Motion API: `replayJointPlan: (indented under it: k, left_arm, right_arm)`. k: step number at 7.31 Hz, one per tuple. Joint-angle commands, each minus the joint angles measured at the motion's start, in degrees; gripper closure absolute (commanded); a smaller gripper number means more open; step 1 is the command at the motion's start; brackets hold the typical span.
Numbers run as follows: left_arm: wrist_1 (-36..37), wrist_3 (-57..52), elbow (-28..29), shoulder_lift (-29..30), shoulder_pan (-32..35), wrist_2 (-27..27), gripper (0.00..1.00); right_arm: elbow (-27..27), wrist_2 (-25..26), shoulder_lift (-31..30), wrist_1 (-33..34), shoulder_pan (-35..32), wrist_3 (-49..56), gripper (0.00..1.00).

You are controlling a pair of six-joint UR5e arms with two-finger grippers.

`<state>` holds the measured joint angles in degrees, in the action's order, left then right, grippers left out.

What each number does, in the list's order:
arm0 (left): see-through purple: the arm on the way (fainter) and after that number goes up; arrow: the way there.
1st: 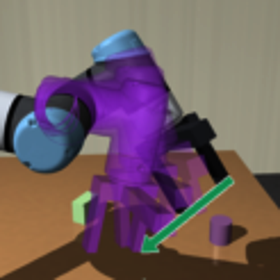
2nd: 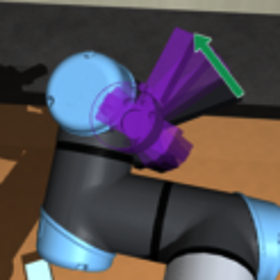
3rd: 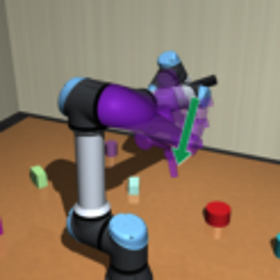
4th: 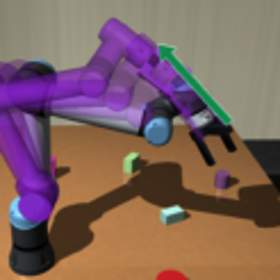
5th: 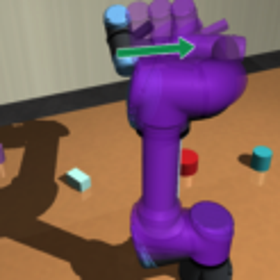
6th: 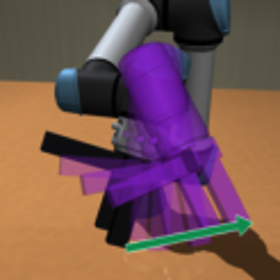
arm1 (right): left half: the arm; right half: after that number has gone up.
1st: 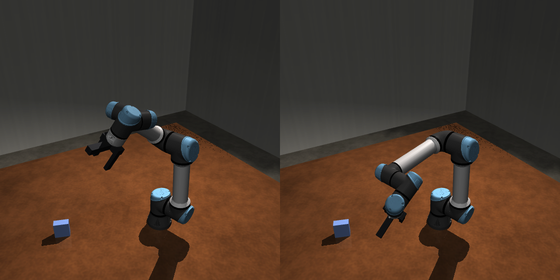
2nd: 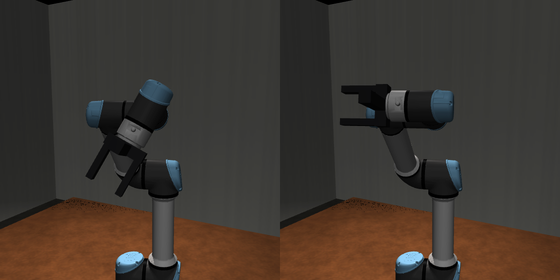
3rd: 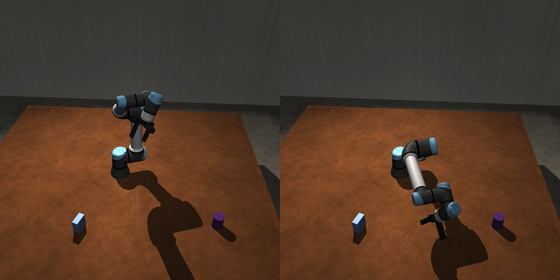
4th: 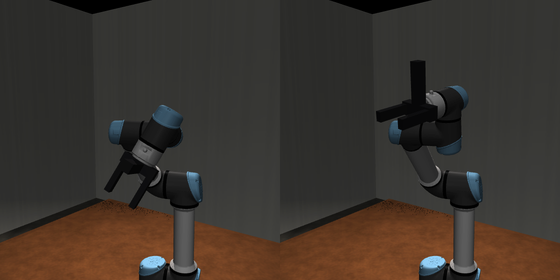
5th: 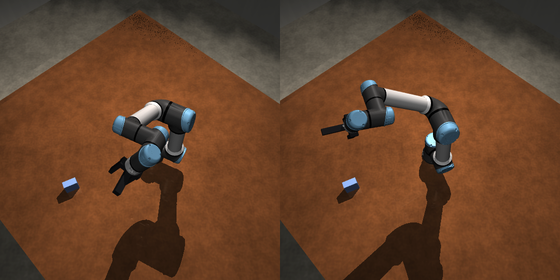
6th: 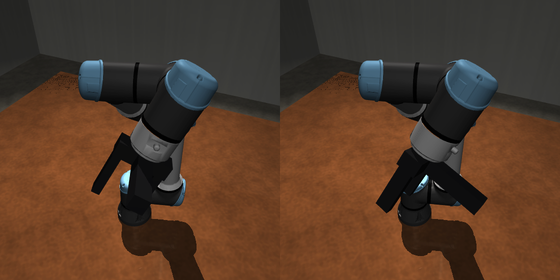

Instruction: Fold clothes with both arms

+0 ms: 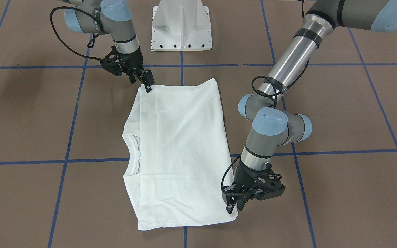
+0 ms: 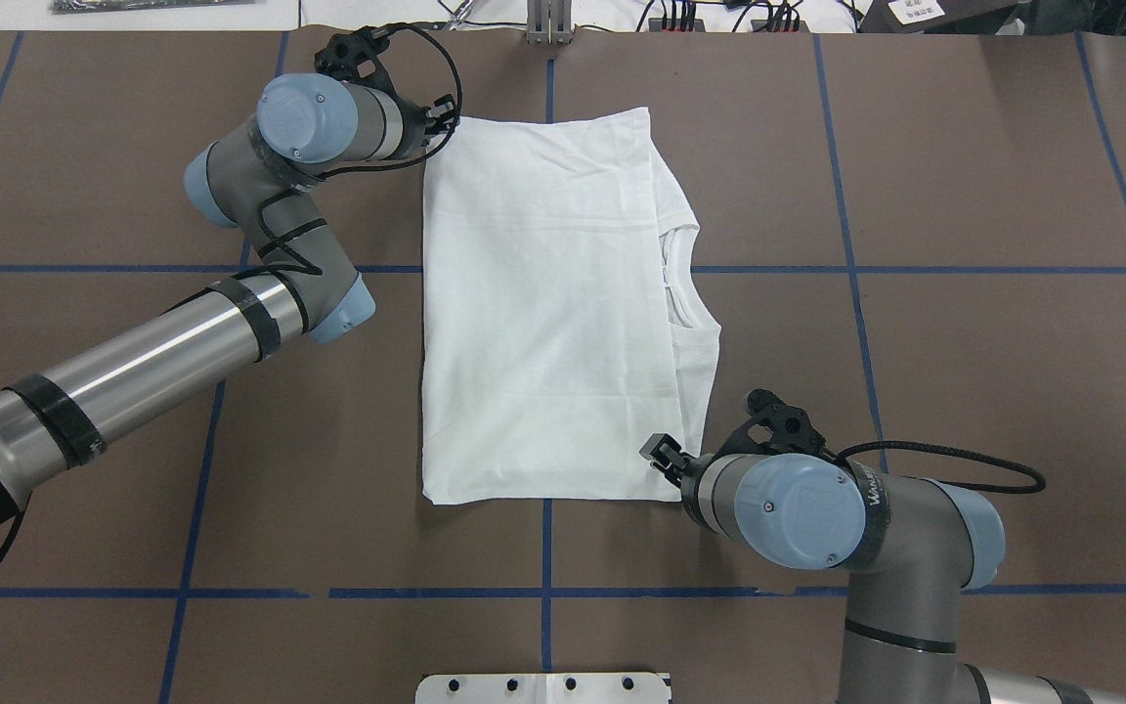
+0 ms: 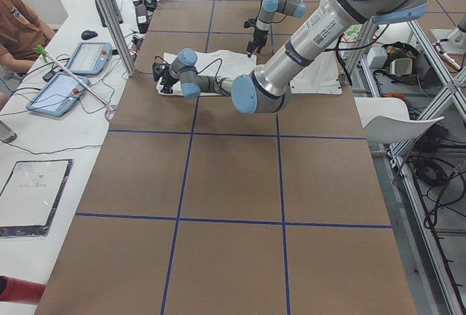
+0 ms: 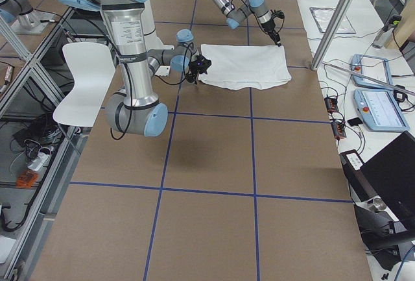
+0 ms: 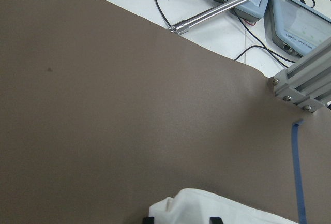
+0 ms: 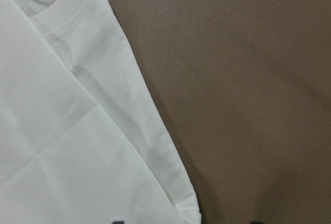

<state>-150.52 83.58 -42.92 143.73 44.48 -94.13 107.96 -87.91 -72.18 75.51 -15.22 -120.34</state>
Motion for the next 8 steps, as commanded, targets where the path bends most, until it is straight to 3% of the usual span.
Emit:
replayJointPlan:
  k: [1,2,3,5,7,8]
  left_arm:
    - [0.0,0.0,-0.4,-0.8,0.0,0.0,0.53]
    - [0.0,0.0,-1.3,-1.8,0.0,0.0,0.53]
    - [0.0,0.0,-1.7,-2.2,0.0,0.0,0.53]
    - [0.0,0.0,-3.2,-3.5,-0.1,0.0,0.53]
    - [0.4,-0.1,-10.7,-7.8,0.0,-0.2,0.53]
    - [1.1,0.2,-17.3,-11.0,-1.1,-0.5,0.53]
  right_arm:
    - [-0.1,0.3,0.1,0.3,-0.1,-0.8,0.45]
    - [0.0,0.5,0.2,0.3,-0.1,-2.5,0.81]
    - [0.0,0.5,0.2,0.3,0.0,-2.7,1.0]
    - [0.7,0.5,0.2,0.3,-0.2,-2.8,1.0]
    - [2.8,0.5,0.0,0.3,-0.6,-2.8,1.0]
    - [3.1,0.5,-0.5,0.3,-0.6,-3.0,1.0]
